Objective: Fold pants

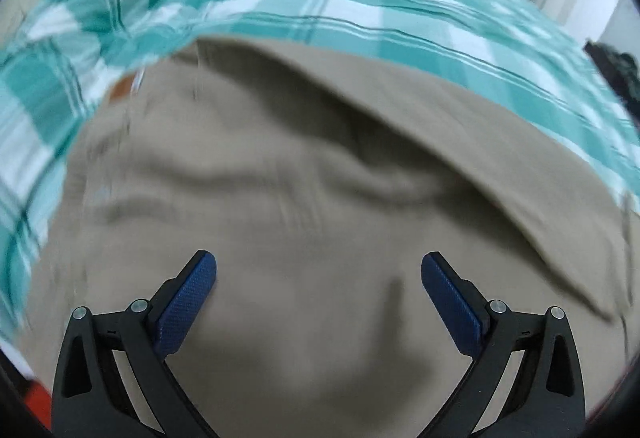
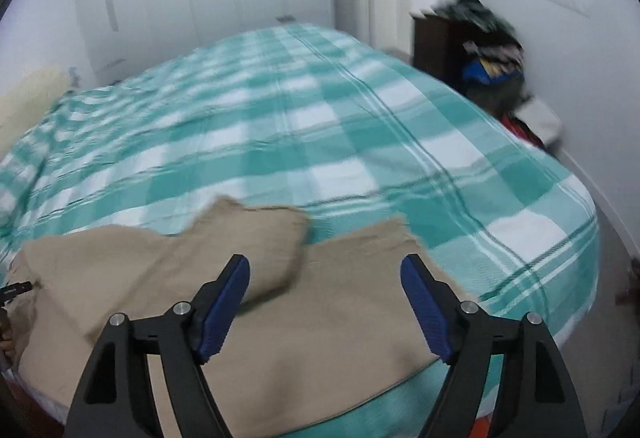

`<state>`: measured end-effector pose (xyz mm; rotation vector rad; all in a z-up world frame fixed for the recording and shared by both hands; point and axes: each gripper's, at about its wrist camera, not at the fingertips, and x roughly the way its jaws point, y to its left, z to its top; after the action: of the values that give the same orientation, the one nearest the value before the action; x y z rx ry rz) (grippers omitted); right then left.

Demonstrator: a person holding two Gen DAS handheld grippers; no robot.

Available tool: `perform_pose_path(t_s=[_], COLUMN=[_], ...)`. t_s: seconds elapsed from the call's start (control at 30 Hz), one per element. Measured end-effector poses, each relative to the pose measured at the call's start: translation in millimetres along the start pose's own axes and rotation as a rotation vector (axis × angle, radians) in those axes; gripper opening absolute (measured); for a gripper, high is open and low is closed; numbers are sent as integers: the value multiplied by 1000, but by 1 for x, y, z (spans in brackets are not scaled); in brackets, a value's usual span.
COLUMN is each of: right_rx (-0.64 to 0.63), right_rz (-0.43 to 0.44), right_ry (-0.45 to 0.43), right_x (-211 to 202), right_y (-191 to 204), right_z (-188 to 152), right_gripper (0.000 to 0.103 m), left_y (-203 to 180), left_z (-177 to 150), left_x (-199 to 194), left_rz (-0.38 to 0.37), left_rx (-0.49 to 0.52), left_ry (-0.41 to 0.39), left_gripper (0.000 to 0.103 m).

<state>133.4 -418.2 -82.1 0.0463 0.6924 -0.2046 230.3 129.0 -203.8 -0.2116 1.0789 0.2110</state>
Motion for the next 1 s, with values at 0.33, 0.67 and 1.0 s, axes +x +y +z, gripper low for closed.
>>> perform_pose_path(t_s=[0.33,0.67,1.0], right_rx=[-181,-248,-253], right_rz=[303,300,315], right_ry=[164,174,153], right_x=[24,43,44], right_y=[155,157,157], right_z=[-91,-134,-137], right_gripper=[87,98,99], left_y=[-15,-17,-18], left_z=[-73,-80,-85], left_x=[-8,-3,-4], left_rz=[14,15,32], left_rx=[112,162,172], left_ry=[-51,-96,-110], left_gripper=[102,102,102])
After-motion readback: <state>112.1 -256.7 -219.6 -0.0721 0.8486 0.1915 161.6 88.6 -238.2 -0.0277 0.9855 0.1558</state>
